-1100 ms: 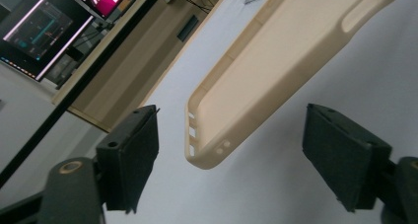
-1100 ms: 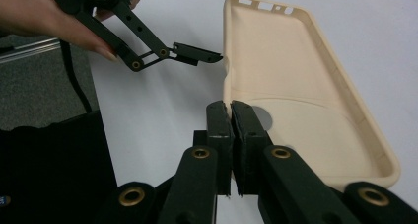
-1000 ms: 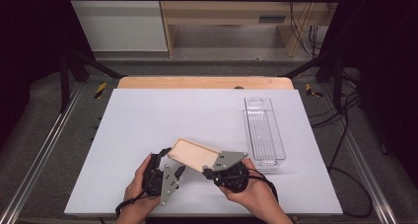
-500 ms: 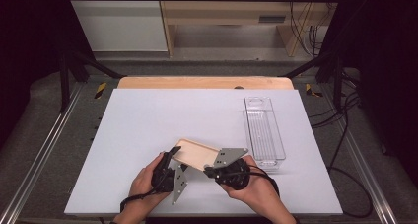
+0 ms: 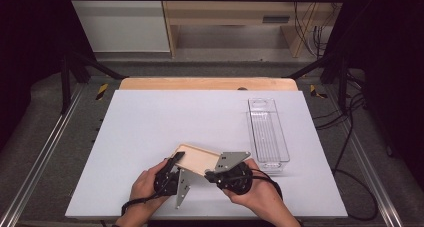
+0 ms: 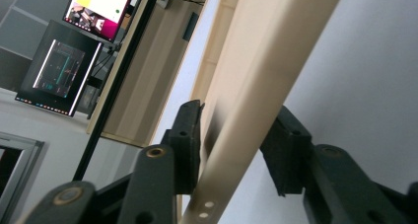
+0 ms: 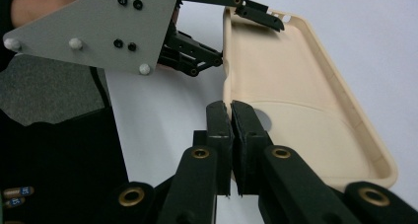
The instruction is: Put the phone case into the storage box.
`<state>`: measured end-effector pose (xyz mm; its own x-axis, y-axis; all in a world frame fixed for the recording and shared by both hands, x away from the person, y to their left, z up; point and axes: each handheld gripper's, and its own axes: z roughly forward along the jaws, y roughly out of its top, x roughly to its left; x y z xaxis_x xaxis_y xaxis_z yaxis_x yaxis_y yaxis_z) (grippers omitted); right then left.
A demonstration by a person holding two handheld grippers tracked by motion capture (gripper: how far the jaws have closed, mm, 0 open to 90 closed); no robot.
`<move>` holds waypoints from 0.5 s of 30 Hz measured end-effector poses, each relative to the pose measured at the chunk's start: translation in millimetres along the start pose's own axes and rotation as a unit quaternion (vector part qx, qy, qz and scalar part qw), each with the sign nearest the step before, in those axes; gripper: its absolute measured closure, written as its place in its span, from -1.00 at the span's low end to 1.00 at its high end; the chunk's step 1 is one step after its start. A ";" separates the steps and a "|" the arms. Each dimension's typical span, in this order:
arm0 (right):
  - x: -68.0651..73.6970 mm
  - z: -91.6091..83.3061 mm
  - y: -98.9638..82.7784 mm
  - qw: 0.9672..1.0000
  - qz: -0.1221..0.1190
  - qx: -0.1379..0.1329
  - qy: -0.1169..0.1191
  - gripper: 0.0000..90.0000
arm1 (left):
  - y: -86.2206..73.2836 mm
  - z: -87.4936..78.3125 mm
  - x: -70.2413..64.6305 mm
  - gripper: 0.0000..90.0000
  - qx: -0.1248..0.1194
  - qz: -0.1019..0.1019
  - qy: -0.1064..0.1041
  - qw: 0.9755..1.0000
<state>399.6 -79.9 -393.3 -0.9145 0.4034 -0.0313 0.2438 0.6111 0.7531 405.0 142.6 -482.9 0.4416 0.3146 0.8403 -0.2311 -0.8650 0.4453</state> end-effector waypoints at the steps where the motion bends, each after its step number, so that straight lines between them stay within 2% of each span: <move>1: -0.2 -0.6 0.2 1.000 0.000 -0.001 -0.001 0.94 | -0.2 -0.1 0.0 0.41 0.000 0.000 0.001 1.000; 2: -0.6 -2.1 0.7 1.000 0.002 -0.003 0.000 0.94 | -0.3 -0.3 0.0 0.52 0.001 0.003 0.003 1.000; 4: -0.8 -2.8 0.8 1.000 0.003 -0.004 0.000 0.94 | -0.1 -0.9 0.4 0.58 0.003 0.004 0.005 1.000; 7: -1.7 -4.3 0.8 1.000 0.006 -0.007 0.000 0.94 | 1.0 -3.2 1.6 0.79 0.007 0.006 0.011 1.000; 11: -3.0 -4.7 0.8 1.000 0.009 -0.014 0.002 0.93 | 1.5 -3.2 1.5 0.82 0.015 0.008 0.005 1.000; 13: -5.8 -6.2 0.3 0.999 0.019 -0.035 0.005 0.90 | 1.8 -2.4 0.2 0.86 0.016 0.012 0.000 1.000; 14: -5.8 -6.2 0.3 0.999 0.019 -0.035 0.005 0.90 | 2.1 -1.9 -1.1 0.86 0.013 0.010 -0.003 1.000; 15: -8.6 -9.4 0.6 0.998 0.032 -0.058 0.005 0.60 | 3.6 -2.2 -2.0 0.89 0.015 0.011 -0.010 1.000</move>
<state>404.6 -89.5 -386.4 -0.9017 0.4317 0.0244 0.2621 0.5009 0.8248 401.4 139.7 -482.3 0.4544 0.2876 0.8431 -0.2144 -0.8833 0.4168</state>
